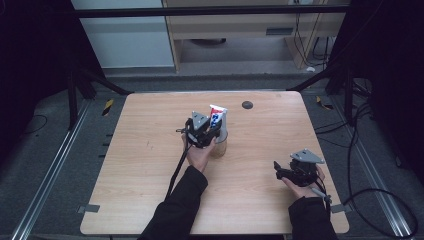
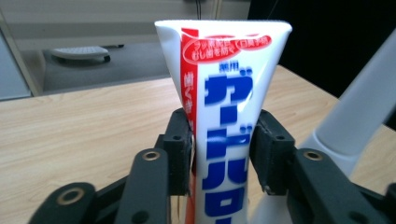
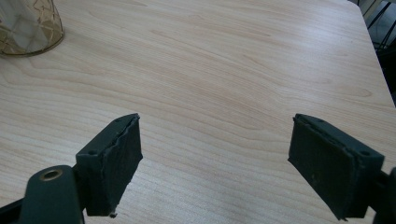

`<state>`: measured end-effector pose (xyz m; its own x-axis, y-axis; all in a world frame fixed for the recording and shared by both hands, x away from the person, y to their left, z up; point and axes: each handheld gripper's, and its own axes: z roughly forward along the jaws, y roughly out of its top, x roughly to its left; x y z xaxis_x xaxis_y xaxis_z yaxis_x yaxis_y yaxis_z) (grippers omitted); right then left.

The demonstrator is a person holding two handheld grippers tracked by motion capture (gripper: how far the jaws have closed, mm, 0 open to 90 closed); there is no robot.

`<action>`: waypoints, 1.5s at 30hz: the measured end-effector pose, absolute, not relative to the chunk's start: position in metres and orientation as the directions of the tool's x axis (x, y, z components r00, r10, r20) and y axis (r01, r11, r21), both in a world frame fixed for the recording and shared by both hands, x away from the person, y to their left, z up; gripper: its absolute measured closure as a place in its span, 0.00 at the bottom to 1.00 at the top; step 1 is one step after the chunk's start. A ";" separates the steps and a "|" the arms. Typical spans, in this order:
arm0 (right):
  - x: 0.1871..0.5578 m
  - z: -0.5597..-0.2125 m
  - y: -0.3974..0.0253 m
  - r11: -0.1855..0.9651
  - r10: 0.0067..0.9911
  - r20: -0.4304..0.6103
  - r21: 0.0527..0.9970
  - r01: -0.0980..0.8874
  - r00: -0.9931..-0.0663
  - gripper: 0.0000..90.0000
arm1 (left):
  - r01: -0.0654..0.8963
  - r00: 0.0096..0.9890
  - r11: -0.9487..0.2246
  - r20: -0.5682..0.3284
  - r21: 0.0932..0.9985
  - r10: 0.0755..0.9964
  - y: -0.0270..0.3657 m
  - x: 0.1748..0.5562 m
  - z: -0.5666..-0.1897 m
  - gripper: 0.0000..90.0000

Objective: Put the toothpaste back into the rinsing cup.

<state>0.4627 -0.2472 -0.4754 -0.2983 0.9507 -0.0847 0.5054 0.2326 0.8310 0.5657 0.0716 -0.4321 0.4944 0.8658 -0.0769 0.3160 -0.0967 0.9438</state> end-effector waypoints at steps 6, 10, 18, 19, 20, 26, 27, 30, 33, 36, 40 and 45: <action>0.463 -0.475 -0.246 0.236 0.950 -0.088 0.830 0.505 -0.299 0.19 | 0.351 0.499 -0.115 -0.082 0.929 0.863 0.078 0.565 -0.439 0.60; 0.463 -0.475 -0.246 0.234 0.951 -0.086 0.830 0.506 -0.298 0.19 | 0.348 0.504 -0.127 -0.071 0.929 0.861 0.080 0.563 -0.440 0.54; 0.462 -0.475 -0.246 0.234 0.950 -0.086 0.832 0.503 -0.299 0.19 | 0.337 0.519 -0.160 -0.042 0.928 0.854 0.085 0.551 -0.431 0.46; 0.462 -0.475 -0.246 0.234 0.950 -0.086 0.832 0.504 -0.299 0.19 | 0.337 0.520 -0.159 -0.043 0.928 0.853 0.086 0.549 -0.430 0.45; 0.462 -0.475 -0.246 0.233 0.950 -0.086 0.832 0.504 -0.299 0.19 | 0.333 0.514 -0.160 -0.037 0.929 0.857 0.088 0.546 -0.427 0.46; 0.462 -0.474 -0.246 0.232 0.950 -0.083 0.832 0.504 -0.300 0.19 | 0.310 0.514 -0.184 -0.002 0.933 0.858 0.101 0.527 -0.412 0.45; 0.462 -0.474 -0.246 0.230 0.951 -0.082 0.832 0.504 -0.299 0.19 | 0.310 0.514 -0.184 -0.002 0.933 0.858 0.101 0.527 -0.412 0.44; 0.461 -0.474 -0.246 0.229 0.951 -0.081 0.833 0.504 -0.298 0.19 | 0.315 0.509 -0.209 0.020 0.926 0.861 0.109 0.520 -0.405 0.42; 0.461 -0.474 -0.245 0.227 0.951 -0.080 0.834 0.503 -0.298 0.19 | 0.320 0.500 -0.227 0.040 0.920 0.865 0.121 0.508 -0.404 0.40; 0.460 -0.474 -0.245 0.227 0.951 -0.079 0.832 0.507 -0.298 0.18 | 0.335 0.505 -0.254 0.055 0.908 0.861 0.133 0.499 -0.408 0.38; 0.461 -0.474 -0.245 0.232 0.950 -0.082 0.830 0.506 -0.300 0.18 | 0.355 0.508 -0.272 0.060 0.894 0.859 0.148 0.493 -0.414 0.36; 0.459 -0.474 -0.247 0.229 0.952 -0.081 0.829 0.511 -0.295 0.18 | 0.376 0.505 -0.283 0.061 0.882 0.861 0.184 0.477 -0.428 0.33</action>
<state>0.4595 -0.2466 -0.4742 -0.2950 0.9520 -0.0815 0.5108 0.2292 0.8286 0.4774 0.1835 -0.4275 0.5050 0.8609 0.0611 0.3759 -0.2831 0.8824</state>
